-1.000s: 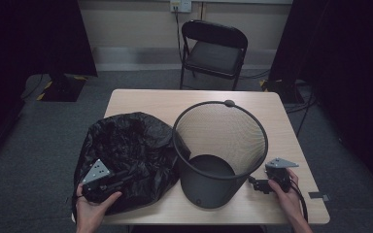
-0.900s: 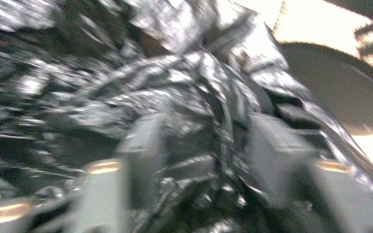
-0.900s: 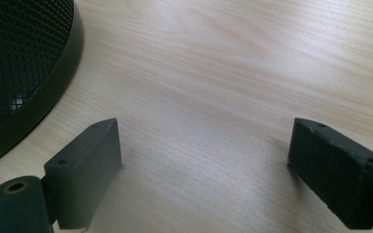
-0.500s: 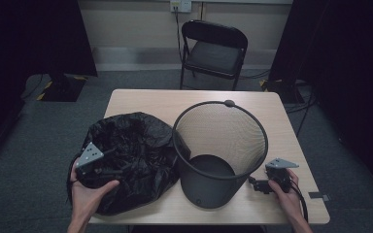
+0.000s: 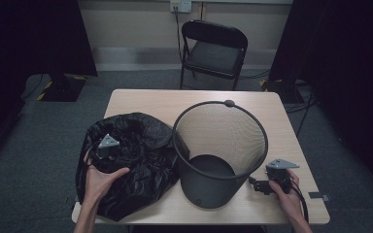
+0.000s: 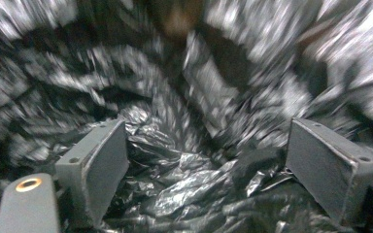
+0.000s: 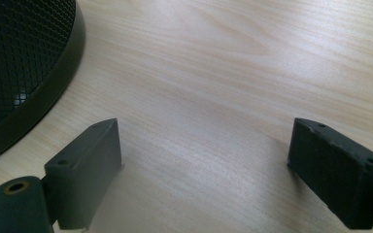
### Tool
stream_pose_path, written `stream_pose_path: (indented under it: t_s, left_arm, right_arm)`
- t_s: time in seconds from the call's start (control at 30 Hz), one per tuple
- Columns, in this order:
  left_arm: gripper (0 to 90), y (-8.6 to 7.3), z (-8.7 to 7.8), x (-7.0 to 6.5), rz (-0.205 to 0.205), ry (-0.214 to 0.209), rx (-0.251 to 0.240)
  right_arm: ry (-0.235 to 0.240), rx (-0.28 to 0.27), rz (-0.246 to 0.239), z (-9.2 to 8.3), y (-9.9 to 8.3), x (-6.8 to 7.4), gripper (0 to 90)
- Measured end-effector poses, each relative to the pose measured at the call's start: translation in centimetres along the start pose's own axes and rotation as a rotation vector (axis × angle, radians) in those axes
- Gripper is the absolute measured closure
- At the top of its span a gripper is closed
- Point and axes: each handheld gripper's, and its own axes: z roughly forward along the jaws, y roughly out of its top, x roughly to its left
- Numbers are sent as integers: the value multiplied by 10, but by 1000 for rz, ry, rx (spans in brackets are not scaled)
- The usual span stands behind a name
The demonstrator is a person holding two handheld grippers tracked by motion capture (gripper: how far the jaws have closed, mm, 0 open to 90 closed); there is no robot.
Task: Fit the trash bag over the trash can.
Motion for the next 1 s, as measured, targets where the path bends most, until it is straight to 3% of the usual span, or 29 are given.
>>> stream_pose_path:
  t_s: [0.07, 0.17, 0.3, 0.43, 0.6, 0.67, 0.87, 1.0]
  left_arm:
    - [157, -5, 9, -2, 25, 19, 31]
    - [167, -8, 16, -2, 15, 40, 9]
    - [155, -9, 21, -6, 45, 65, 31]
    - [155, -10, 30, -14, 119, 135, 84]
    - [161, -14, 38, -16, 129, 166, 108]
    - [179, -14, 39, -16, 109, 154, 101]
    - [558, -14, 38, -21, 113, 88, 72]
    - [713, -17, 37, -20, 89, 71, 55]
  right_arm:
    - [-1, 0, 1, 0, 0, 0, 113]
    - [-1, 0, 1, 0, 0, 0, 114]
    - [-1, 1, 1, 0, 0, 0, 113]
    - [-1, 0, 1, 0, 0, 0, 114]
    - [-1, 1, 1, 0, 0, 0, 114]
    - [-1, 1, 1, 0, 0, 0, 114]
    - [-1, 0, 1, -1, -1, 0, 114]
    - [-2, 0, 1, -1, -1, 0, 114]
